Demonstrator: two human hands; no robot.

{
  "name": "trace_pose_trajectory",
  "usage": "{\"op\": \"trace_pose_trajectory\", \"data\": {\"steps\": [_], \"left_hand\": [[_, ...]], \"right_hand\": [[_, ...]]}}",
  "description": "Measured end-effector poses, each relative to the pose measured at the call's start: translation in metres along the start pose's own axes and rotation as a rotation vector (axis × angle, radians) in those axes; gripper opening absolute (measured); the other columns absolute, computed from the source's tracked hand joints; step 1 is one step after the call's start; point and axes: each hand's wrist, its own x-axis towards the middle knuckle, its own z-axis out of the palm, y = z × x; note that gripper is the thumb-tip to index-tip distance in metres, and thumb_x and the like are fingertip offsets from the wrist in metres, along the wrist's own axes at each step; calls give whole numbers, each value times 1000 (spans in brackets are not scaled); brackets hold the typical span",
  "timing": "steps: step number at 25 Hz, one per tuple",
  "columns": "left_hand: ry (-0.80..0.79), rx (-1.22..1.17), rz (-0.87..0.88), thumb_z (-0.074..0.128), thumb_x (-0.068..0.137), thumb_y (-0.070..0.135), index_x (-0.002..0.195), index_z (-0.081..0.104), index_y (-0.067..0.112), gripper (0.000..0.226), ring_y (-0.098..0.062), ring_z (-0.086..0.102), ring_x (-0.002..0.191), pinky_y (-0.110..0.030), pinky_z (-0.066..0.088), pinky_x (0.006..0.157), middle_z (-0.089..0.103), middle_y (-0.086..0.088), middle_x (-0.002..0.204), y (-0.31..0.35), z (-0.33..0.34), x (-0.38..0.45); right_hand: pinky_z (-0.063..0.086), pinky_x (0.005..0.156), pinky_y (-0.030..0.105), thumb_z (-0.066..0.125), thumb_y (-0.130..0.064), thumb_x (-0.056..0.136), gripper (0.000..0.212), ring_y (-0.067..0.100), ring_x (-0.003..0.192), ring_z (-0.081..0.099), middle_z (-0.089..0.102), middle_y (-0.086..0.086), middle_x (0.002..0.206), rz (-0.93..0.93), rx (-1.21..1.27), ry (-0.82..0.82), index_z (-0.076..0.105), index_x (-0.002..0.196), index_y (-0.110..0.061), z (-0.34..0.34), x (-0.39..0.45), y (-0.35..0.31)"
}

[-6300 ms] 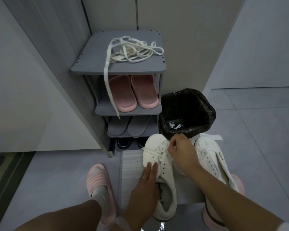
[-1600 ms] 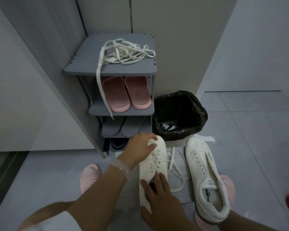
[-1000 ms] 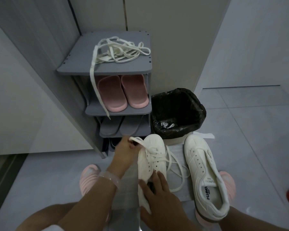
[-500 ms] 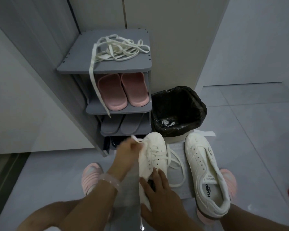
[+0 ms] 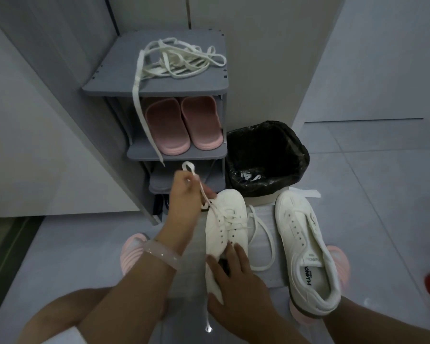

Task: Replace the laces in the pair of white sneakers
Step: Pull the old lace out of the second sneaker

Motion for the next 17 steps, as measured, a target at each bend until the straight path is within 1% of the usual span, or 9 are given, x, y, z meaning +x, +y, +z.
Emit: {"op": "trace_pose_trajectory", "data": {"steps": [2,3,5,7,10,12,14,16,17], "left_hand": [[-201,380,-72,42,97,16,80,46,16,16,-23,59,68,-36,48,72,62,-7,73,-22,3,-9],[-290,606,-69,45,95,21,87,50,14,12,-26,60,81,-37,47,78,63,-9,86,-37,5,-16],[-383,865,-49,48,93,30,108,52,14,22,-28,57,102,-37,44,86,59,-9,110,-55,7,-23],[-394,982,-22,44,94,31,122,47,13,33,-28,53,111,-37,43,90,55,-10,120,-59,5,-20],[-478,1201,99,35,98,24,127,43,9,33,-29,51,113,-38,42,91,55,-12,123,-49,6,-18],[-420,1096,165,34,98,20,121,46,6,29,-32,53,109,-37,41,86,58,-16,117,-29,5,-19],[-185,818,155,35,98,16,110,49,3,23,-35,56,95,-33,38,74,61,-18,100,-5,0,-11],[-27,664,140,36,98,14,92,45,5,14,-31,50,75,-30,31,63,54,-11,78,10,-13,0],[-37,691,131,38,97,16,87,42,7,14,-29,48,74,-31,33,64,51,-9,76,11,-20,4]], "right_hand": [[53,87,43,24,-60,72,76,31,144,4,9,14,157,-24,-5,-29,24,144,-33,0,-1,0],[56,81,42,26,-60,72,75,32,143,15,18,15,155,-22,-16,8,29,142,-32,0,-1,-1],[58,53,27,37,-61,67,69,32,124,52,51,13,137,39,-14,-38,50,128,-31,-1,-2,1],[54,45,21,41,-61,64,67,30,115,59,59,9,128,22,-42,-5,56,122,-30,2,-2,0],[54,44,21,40,-61,63,65,29,114,60,59,8,126,-5,-32,-34,55,119,-32,-1,-5,-3],[54,43,21,40,-62,63,65,29,113,61,59,9,127,-9,-45,-32,54,119,-33,1,-5,-1],[54,45,21,40,-61,63,64,29,114,60,59,10,128,-4,-59,-29,53,120,-33,4,-5,1],[58,54,27,39,-59,67,63,33,116,58,55,13,132,-52,-96,4,51,123,-32,-1,-4,2],[59,64,35,39,-57,71,62,35,121,54,51,14,136,-80,-94,2,49,127,-31,-5,-3,4]]}}
